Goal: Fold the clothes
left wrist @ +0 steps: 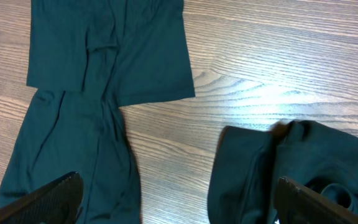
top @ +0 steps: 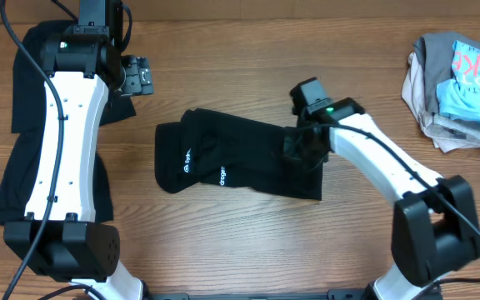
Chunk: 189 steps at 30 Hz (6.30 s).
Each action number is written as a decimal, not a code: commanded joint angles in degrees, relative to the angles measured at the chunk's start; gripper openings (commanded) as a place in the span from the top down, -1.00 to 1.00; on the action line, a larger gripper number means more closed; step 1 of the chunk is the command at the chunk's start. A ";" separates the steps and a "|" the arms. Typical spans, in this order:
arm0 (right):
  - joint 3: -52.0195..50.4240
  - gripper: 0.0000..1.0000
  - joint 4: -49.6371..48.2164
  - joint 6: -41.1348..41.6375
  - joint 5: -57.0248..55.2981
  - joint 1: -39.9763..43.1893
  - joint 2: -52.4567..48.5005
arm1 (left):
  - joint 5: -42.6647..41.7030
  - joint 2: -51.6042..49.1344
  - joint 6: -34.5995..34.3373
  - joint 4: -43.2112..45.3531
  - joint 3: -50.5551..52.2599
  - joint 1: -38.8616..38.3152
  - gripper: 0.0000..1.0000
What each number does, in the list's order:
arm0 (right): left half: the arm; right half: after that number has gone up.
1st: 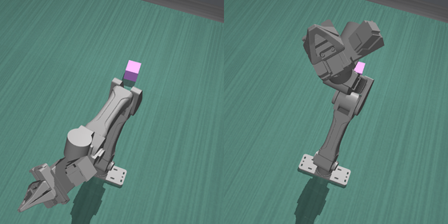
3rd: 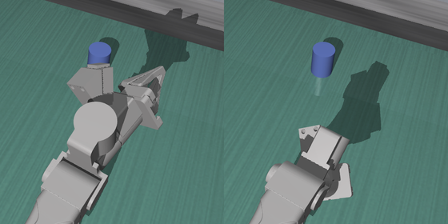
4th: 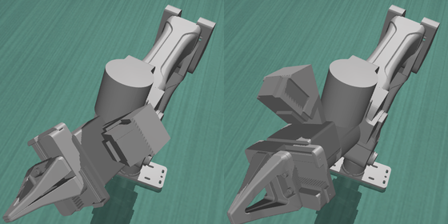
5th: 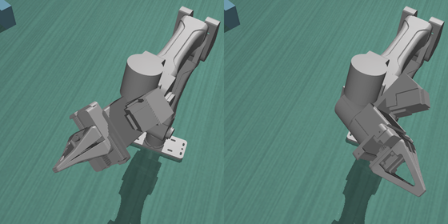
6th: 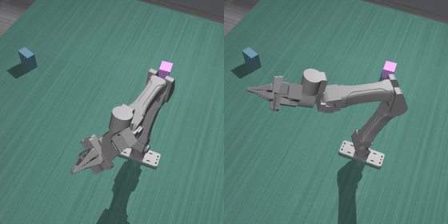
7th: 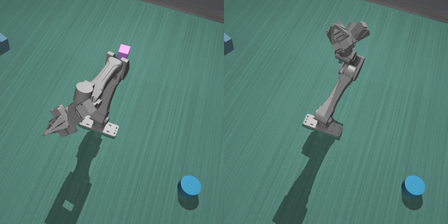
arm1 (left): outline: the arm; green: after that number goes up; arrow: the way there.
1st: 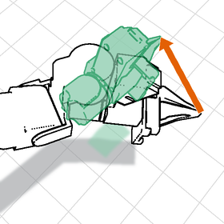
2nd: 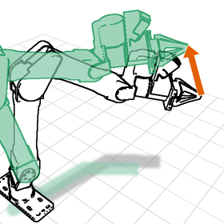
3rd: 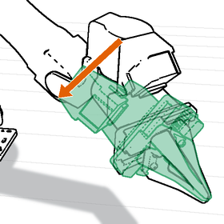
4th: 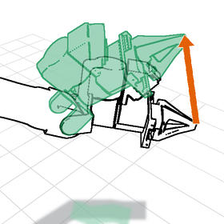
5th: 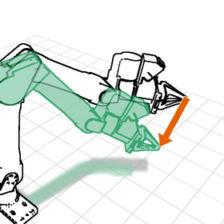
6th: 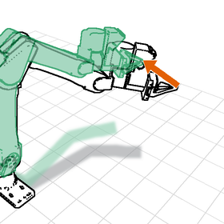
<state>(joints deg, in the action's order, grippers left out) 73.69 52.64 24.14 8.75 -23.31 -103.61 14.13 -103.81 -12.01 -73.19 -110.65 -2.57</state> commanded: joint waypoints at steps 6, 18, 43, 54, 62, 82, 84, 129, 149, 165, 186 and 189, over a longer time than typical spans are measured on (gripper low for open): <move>3.50 -0.47 -0.72 -2.10 5.51 -2.12 0.09 | -0.24 0.94 0.22 0.61 -0.50 0.09 -1.00; 11.04 0.02 8.81 -3.56 -0.33 -2.08 1.25 | -1.11 0.90 0.28 0.57 -0.42 0.09 -1.00; 9.94 -0.83 8.79 -8.35 -1.81 2.67 1.20 | -34.73 -4.20 30.32 12.20 26.82 3.19 -0.99; 9.94 -0.94 8.83 -9.22 -1.84 2.82 1.20 | -30.47 -4.22 31.23 17.33 34.23 3.34 -0.99; 9.94 -1.00 8.90 -9.22 -1.84 2.82 1.20 | -23.98 -4.24 25.66 19.45 35.36 3.34 -1.00; 9.92 -1.00 9.01 -9.22 -1.88 2.82 1.20 | -29.03 -6.05 21.73 23.06 40.26 3.28 -1.00; 9.94 -1.00 9.01 -9.22 -1.88 2.82 1.20 | -29.00 -6.97 20.63 23.58 40.87 3.28 -1.00; -5.25 0.92 -3.19 -5.51 10.97 2.45 0.94 | -22.56 -7.39 12.24 9.94 18.91 4.39 0.92; -10.73 0.92 -11.39 -6.60 15.02 5.46 -5.11 | -23.15 5.68 19.89 9.55 18.62 -3.93 0.92; -10.73 0.92 -10.36 -6.80 14.97 5.73 -5.20 | -16.57 5.44 23.82 12.07 18.64 -23.43 0.92; -10.14 0.92 -10.05 -6.12 18.10 8.02 -4.72 | -19.28 3.17 21.33 16.72 18.67 -36.37 0.92; -6.97 0.92 -9.29 -4.31 18.56 10.95 -1.20 | -19.32 1.88 20.48 16.74 18.67 -36.37 0.91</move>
<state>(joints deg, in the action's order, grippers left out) 63.53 42.81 18.17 27.77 -15.66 -107.63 -3.95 -100.20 10.02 -56.95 -90.61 -38.65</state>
